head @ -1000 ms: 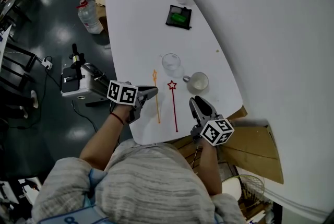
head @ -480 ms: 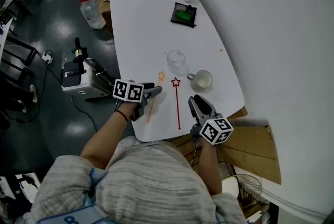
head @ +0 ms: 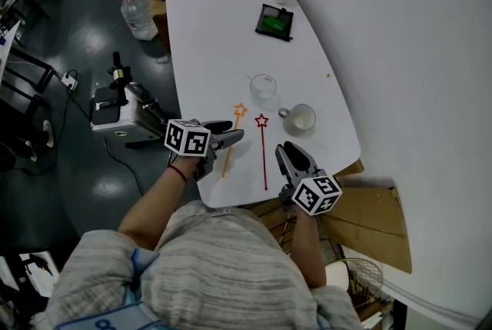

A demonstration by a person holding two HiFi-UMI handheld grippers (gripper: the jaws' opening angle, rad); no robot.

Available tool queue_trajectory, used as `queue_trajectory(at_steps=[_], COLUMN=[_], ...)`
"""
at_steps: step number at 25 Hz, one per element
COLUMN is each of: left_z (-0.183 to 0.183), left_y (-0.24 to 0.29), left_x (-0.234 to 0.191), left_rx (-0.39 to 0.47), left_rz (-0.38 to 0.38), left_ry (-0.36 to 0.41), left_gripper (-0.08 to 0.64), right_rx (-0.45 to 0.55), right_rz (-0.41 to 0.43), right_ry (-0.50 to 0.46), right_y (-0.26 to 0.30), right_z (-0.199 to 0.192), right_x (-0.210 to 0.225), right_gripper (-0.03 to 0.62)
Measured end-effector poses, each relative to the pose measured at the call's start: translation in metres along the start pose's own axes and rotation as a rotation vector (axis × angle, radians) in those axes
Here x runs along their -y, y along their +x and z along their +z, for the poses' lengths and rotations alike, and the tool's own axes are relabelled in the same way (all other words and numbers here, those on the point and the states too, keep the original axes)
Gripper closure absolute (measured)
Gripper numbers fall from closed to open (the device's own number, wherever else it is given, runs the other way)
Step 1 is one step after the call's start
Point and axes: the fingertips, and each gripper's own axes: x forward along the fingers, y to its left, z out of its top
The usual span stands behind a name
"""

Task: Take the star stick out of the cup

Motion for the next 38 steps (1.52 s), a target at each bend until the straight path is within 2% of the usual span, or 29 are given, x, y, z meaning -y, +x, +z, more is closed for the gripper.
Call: queue_trajectory(at_steps=[6,10,13,17,21,28,38], left_z=[0.004,-0.001,-0.002,0.006,0.002,-0.003,-0.028], left_y=[-0.009,-0.018,-0.030,-0.049,-0.065,-0.097,-0.134], left_x=[0.041,0.060,0.075,0.091,0.108,0.132,0.162], left_rx=[0.090,0.103,0.109,0.141,0.149,0.221,0.245], left_rz=[-0.204,-0.276,-0.295,-0.281,-0.265,-0.311,-0.379], left_ry=[0.051,0.097,0.165,0.287,0.432,0.481,0.529], left_gripper=[0.321,0.327,0.381,0.519,0.546,0.546,0.546], right_rx=[-0.020,-0.024,-0.020,0.015,0.053,0.052,0.131], right_rz=[-0.005,-0.001,-0.010,-0.012,-0.013,-0.058,-0.098], right_ry=[-0.049,-0.053,-0.056,-0.072,-0.103,-0.187,-0.201], right_y=[0.002,0.001,-0.001,-0.003,-0.009,-0.026,-0.050], right_z=[-0.005,-0.013,-0.016,-0.009,-0.004,-0.017,-0.024], right_x=[-0.013,-0.028,-0.042,-0.063,-0.089,-0.130,-0.163], right_gripper=[0.488,0.488,0.494,0.538,0.577,0.583,0.583])
